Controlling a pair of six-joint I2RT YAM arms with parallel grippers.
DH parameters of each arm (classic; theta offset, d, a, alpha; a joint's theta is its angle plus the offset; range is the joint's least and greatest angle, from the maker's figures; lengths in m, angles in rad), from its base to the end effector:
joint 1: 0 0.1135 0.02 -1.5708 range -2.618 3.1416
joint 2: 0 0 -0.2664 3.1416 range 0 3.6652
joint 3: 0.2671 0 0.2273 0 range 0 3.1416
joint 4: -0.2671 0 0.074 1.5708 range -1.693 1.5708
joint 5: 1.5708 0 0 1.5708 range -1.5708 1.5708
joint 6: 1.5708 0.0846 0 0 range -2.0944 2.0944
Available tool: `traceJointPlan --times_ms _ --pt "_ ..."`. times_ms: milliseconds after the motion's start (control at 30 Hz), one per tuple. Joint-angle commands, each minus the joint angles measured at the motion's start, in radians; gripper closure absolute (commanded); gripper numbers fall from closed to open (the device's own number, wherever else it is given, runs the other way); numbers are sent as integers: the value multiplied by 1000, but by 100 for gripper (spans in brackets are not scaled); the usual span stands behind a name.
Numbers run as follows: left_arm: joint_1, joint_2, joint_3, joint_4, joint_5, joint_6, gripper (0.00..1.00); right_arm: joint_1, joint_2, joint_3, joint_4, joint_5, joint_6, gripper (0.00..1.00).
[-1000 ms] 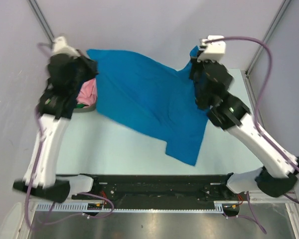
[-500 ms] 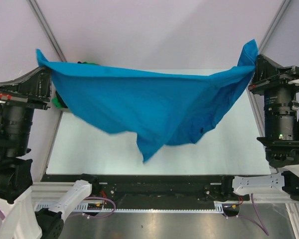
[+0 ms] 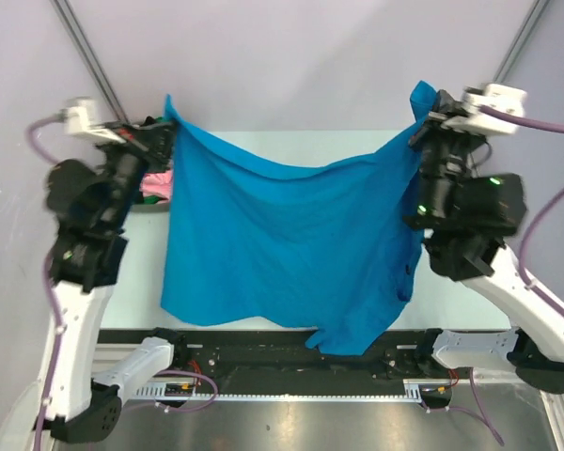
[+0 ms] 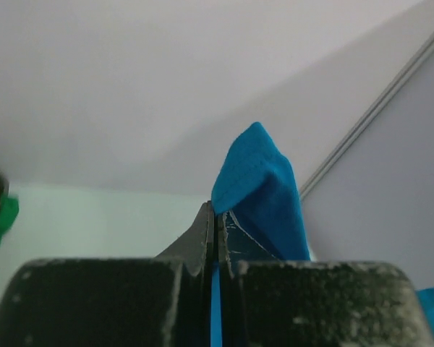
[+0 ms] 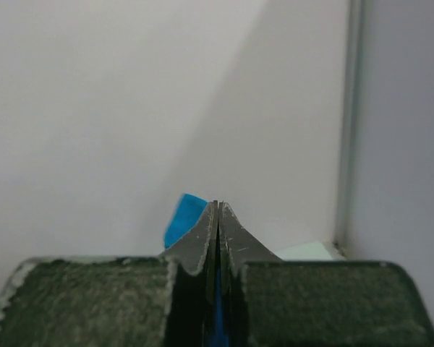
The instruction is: Fold and stack the t-shirts
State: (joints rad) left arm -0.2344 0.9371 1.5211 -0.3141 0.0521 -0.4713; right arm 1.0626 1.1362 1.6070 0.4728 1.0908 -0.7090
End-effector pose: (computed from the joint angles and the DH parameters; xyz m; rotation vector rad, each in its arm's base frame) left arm 0.1593 -0.0426 0.5414 -0.1117 1.3234 -0.6353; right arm 0.1348 0.0879 0.5996 0.2292 1.1653 -0.0308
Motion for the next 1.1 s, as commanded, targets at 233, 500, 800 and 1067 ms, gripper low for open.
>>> traceJointPlan --times_ms 233,500,800,1067 --pt "-13 345 -526 311 -184 -107 100 -697 346 -246 -585 -422 962 100" --pt "-13 771 -266 244 -357 -156 100 -812 736 -139 -494 -531 988 100" --pt "20 1065 114 109 -408 -119 100 -848 983 189 -579 -562 961 100" --pt "76 1207 362 4 -400 -96 100 -837 1168 530 -704 -595 922 100"
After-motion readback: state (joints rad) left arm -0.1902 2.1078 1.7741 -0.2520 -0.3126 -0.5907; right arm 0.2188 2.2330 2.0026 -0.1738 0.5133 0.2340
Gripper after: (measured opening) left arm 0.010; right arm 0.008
